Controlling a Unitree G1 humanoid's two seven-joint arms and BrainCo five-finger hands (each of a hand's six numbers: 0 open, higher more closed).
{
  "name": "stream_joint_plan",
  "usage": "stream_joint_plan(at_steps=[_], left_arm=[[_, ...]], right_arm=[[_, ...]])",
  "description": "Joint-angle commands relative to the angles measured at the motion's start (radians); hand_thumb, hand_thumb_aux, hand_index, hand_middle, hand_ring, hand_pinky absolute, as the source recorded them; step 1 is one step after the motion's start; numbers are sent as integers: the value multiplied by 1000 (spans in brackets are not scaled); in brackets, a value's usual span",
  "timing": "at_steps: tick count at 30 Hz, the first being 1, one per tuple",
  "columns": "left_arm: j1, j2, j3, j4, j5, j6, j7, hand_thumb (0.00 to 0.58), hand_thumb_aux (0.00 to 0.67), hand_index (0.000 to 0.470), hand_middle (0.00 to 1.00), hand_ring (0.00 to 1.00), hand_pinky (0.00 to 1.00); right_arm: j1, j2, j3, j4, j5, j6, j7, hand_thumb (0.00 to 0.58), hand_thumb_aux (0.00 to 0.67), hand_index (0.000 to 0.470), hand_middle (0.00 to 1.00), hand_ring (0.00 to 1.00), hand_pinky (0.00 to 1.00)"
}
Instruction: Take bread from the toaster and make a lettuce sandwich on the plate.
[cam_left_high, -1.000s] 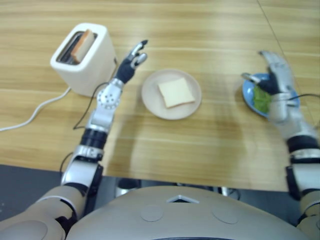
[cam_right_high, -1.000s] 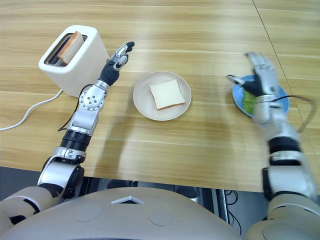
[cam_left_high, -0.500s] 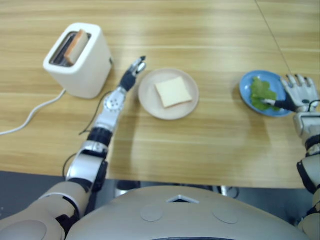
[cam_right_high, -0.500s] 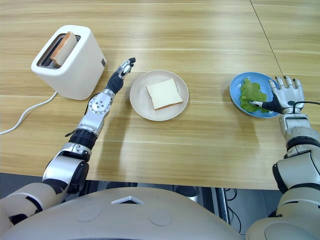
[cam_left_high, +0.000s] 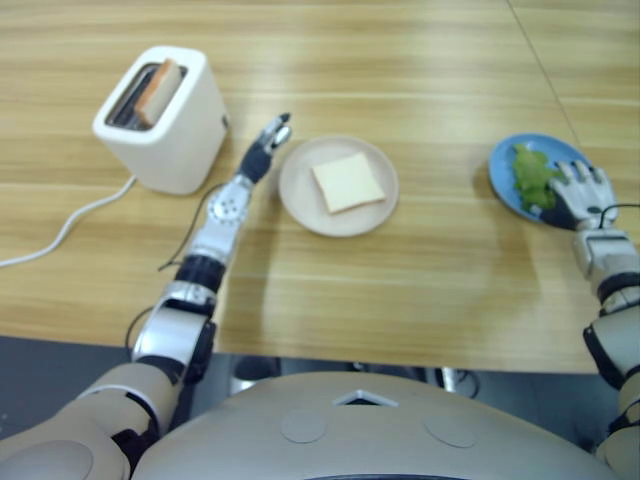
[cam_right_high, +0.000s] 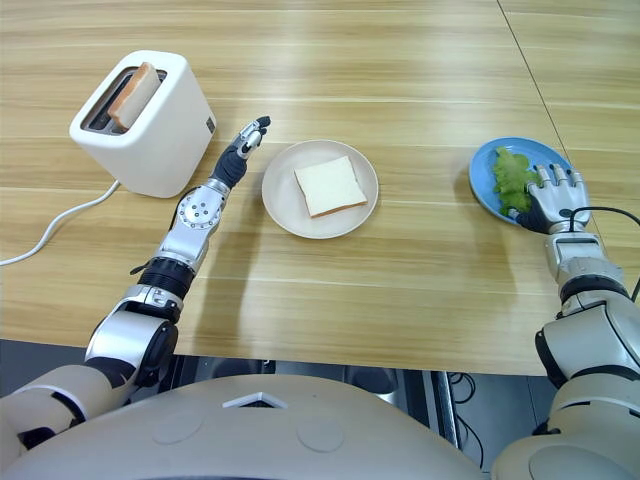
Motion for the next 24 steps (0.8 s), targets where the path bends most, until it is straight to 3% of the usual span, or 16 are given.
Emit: stream_joint_plan(at_steps=[1,13,14,15,16,17,18,24], left_arm=[[14,2,-4,-3,8,10,-3,0,0,0,0,0,0],[18,2,-2,-2,11,11,3,0,0,0,0,0,0],[18,2,-1,-1,10,9,4,0,0,0,0,0,0],[18,2,1,1,9,8,5,0,0,0,0,0,0],[17,2,2,3,8,8,6,0,0,0,0,0,0],[17,3,4,5,6,7,7,0,0,0,0,0,0],[17,3,8,6,3,6,8,0,0,0,0,0,0],[5,2,26,30,-12,2,21,0,0,0,0,0,0]], right_arm=[[16,8,16,15,19,-29,26,580,670,460,0,0,0],[18,-31,-18,-34,76,-87,-29,580,670,460,0,0,0],[23,-37,-26,-49,85,-96,-45,580,670,460,63,63,63],[28,-44,-34,-68,92,-106,-61,580,670,460,63,63,63],[35,-51,-40,-93,97,-113,-80,580,670,460,627,627,627],[42,-60,-47,-128,101,-122,-98,580,670,460,925,925,925],[51,-71,-55,-171,104,-129,-115,580,670,460,1000,1000,1000],[160,-140,-151,-597,98,-83,-115,580,670,460,1000,1000,1000]])
